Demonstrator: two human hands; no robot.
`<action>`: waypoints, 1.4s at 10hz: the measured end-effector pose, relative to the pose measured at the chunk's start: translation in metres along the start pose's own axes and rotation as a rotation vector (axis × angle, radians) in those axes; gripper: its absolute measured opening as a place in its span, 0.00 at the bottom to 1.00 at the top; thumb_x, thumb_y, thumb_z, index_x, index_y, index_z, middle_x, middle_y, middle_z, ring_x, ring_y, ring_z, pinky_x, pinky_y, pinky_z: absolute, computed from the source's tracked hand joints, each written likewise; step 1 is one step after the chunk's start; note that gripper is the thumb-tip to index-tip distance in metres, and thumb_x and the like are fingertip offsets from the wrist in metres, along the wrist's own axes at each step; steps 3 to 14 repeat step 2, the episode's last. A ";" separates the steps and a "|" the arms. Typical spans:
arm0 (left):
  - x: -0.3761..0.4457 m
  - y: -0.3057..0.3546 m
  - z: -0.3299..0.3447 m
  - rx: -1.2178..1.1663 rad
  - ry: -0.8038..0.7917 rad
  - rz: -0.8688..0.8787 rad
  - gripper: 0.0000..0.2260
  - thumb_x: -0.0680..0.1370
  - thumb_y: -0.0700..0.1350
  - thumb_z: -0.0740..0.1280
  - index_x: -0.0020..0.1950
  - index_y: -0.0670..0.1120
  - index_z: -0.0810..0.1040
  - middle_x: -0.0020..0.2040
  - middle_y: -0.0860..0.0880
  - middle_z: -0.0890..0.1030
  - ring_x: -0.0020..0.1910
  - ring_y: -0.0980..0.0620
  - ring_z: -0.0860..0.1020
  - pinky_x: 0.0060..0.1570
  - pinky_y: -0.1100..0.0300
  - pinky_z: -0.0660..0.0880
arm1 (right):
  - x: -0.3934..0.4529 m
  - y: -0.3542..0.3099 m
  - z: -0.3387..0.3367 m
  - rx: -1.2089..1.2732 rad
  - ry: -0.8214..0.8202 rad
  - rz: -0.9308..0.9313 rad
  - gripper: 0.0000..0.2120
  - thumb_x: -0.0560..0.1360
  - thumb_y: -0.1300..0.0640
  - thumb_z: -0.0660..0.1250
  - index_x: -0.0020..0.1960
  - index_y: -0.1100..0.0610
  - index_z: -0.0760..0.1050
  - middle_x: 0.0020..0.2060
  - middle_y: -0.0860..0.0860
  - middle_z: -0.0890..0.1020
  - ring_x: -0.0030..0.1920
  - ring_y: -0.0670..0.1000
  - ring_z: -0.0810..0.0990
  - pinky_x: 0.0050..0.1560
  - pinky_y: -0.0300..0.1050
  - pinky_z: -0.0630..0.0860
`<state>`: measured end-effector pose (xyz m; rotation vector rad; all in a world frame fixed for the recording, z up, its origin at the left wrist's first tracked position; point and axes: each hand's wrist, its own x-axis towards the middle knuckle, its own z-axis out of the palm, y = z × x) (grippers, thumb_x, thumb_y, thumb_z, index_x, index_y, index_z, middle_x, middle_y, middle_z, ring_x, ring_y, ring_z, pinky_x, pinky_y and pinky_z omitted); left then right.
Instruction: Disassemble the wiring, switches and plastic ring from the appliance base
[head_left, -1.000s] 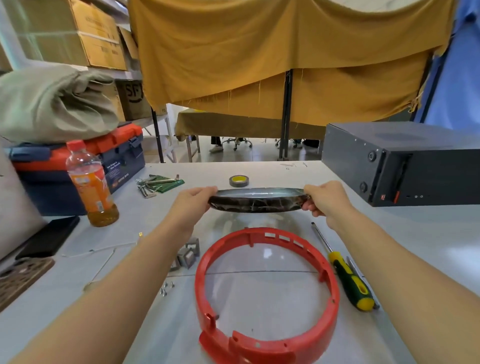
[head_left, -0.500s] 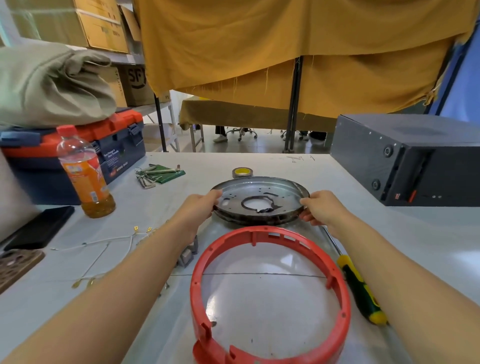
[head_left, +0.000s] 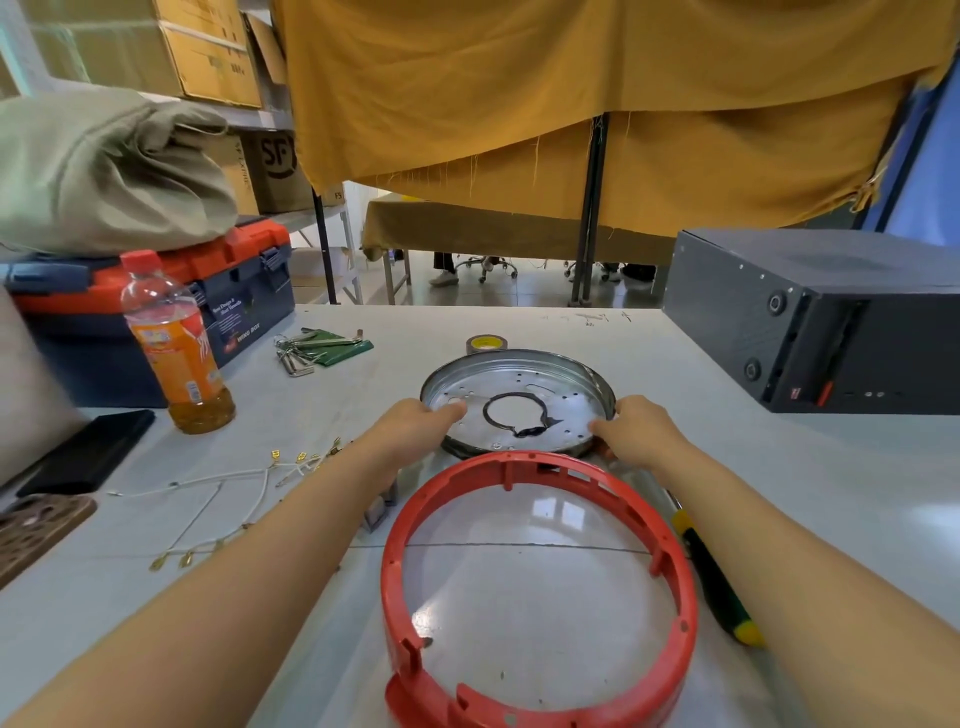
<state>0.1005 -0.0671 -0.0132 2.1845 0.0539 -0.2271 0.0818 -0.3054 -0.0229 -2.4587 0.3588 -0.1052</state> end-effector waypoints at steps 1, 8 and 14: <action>-0.020 0.006 -0.011 0.069 0.017 0.085 0.18 0.78 0.59 0.62 0.60 0.48 0.75 0.54 0.50 0.71 0.55 0.49 0.72 0.52 0.57 0.67 | -0.013 -0.005 -0.012 0.004 0.010 -0.024 0.15 0.78 0.55 0.62 0.38 0.65 0.71 0.44 0.64 0.82 0.44 0.61 0.79 0.36 0.45 0.71; -0.056 -0.008 -0.027 -0.021 0.102 0.230 0.15 0.77 0.58 0.64 0.61 0.55 0.75 0.58 0.55 0.75 0.60 0.53 0.74 0.48 0.62 0.72 | -0.037 -0.004 -0.034 0.129 0.050 -0.113 0.13 0.78 0.53 0.63 0.50 0.62 0.79 0.45 0.58 0.83 0.44 0.55 0.82 0.44 0.48 0.76; -0.056 -0.008 -0.027 -0.021 0.102 0.230 0.15 0.77 0.58 0.64 0.61 0.55 0.75 0.58 0.55 0.75 0.60 0.53 0.74 0.48 0.62 0.72 | -0.037 -0.004 -0.034 0.129 0.050 -0.113 0.13 0.78 0.53 0.63 0.50 0.62 0.79 0.45 0.58 0.83 0.44 0.55 0.82 0.44 0.48 0.76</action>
